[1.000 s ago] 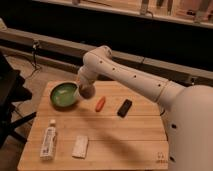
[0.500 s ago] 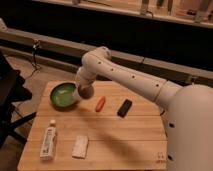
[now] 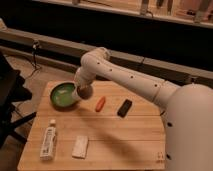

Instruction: Place the ceramic cup in the ceramic bowl

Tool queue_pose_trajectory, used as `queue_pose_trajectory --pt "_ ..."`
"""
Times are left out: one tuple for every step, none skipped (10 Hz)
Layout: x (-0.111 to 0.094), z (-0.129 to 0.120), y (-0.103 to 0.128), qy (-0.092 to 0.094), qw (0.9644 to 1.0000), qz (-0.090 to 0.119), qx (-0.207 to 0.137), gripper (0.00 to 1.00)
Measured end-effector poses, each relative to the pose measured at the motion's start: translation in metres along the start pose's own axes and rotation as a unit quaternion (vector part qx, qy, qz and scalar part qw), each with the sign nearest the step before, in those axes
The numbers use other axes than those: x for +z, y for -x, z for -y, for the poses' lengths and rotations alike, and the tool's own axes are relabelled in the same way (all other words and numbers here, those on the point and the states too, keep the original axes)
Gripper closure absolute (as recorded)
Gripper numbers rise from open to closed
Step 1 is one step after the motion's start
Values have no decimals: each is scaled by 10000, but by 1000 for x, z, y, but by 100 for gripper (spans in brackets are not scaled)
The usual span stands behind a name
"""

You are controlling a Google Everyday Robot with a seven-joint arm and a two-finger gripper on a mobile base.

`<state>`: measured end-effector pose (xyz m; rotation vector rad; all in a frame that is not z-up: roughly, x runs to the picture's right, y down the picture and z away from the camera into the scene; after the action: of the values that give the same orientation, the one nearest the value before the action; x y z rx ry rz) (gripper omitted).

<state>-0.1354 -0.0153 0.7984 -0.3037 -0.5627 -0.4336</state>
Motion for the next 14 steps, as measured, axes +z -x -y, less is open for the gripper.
queue_pose_trajectory --pt "1 0 -1 -4 10000 -2 -4 99" --pt "3 0 -1 -7 10000 0 -20 99" --pt "4 0 -1 -6 10000 4 -26 99" --pt "4 1 -1 -3 10000 5 -35 99" --pt "5 1 -1 3 10000 7 -41 99" --pt "6 2 0 9 10000 12 -52 99" --pt "8 3 2 14 10000 16 -70 99" --pt "8 4 2 10 10000 17 -84 99" --pt "10 4 2 11 10000 20 -90 99" --pt "10 5 1 4 10000 20 -92 99" --pt "10 6 1 6 10000 20 -98 99" --pt "12 7 2 9 9999 26 -114 99" --pt "13 8 3 7 9999 33 -131 99" --pt "14 9 5 7 9999 38 -146 99"
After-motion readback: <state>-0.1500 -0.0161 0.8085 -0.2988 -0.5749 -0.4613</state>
